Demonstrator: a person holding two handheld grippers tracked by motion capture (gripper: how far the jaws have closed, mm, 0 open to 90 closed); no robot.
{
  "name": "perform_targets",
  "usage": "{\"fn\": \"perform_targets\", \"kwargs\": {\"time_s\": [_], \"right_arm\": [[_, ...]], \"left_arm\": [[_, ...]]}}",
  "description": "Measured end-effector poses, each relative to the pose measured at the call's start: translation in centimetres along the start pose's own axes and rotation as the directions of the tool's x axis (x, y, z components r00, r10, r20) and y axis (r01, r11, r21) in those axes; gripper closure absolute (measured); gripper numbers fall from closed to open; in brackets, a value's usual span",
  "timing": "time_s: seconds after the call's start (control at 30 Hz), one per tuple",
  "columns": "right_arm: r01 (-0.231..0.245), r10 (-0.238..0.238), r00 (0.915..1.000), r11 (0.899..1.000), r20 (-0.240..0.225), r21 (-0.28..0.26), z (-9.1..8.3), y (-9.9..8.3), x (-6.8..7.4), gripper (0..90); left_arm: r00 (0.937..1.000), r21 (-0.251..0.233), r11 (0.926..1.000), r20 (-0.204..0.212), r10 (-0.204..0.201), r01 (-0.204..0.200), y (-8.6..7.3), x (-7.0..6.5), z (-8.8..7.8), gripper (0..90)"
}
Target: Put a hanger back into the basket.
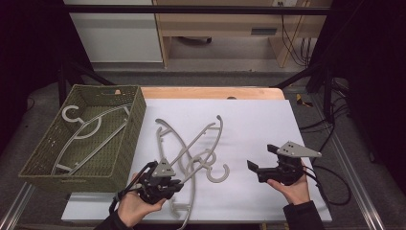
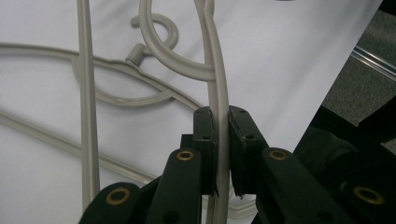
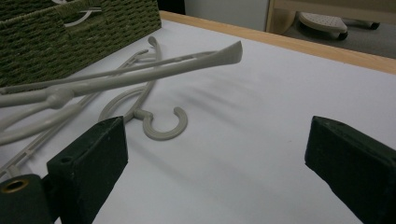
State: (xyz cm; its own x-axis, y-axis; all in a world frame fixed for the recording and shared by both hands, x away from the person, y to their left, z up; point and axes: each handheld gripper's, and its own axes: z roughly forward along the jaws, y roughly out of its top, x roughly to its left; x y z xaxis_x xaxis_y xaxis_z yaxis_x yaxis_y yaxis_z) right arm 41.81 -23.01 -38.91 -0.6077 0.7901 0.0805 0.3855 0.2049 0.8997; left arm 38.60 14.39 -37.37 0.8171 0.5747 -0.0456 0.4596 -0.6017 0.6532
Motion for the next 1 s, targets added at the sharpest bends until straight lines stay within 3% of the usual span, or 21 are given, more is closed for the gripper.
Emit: {"fn": "perform_targets", "kwargs": {"time_s": [0.2,0.4,0.87,1.0], "right_arm": [[0.003,-0.003,1.0000,1.000,0.002,0.004,0.1,0.0,0.0,6.0],[0.002,-0.002,1.0000,1.000,0.002,0.003,0.1,0.0,0.0,6.0],[0.003,-0.003,1.0000,1.000,0.002,0.000,0.1,0.0,0.0,5.9],[0.003,-0.003,1.0000,1.000,-0.001,0.000,0.0,0.0,-0.1,5.9]], "left_arm": [[0.9995,-0.042,0.9989,-0.022,0.021,-0.022,0.6,0.3,-1.3,82.2],[0.9988,-0.060,0.9970,-0.009,0.048,-0.048,1.7,1.1,-3.0,82.1],[0.9989,-0.098,0.9941,0.003,0.046,-0.046,4.2,4.7,-7.8,82.1],[0.9985,-0.110,0.9928,-0.030,0.045,-0.048,4.6,5.8,-9.1,82.1]]}}
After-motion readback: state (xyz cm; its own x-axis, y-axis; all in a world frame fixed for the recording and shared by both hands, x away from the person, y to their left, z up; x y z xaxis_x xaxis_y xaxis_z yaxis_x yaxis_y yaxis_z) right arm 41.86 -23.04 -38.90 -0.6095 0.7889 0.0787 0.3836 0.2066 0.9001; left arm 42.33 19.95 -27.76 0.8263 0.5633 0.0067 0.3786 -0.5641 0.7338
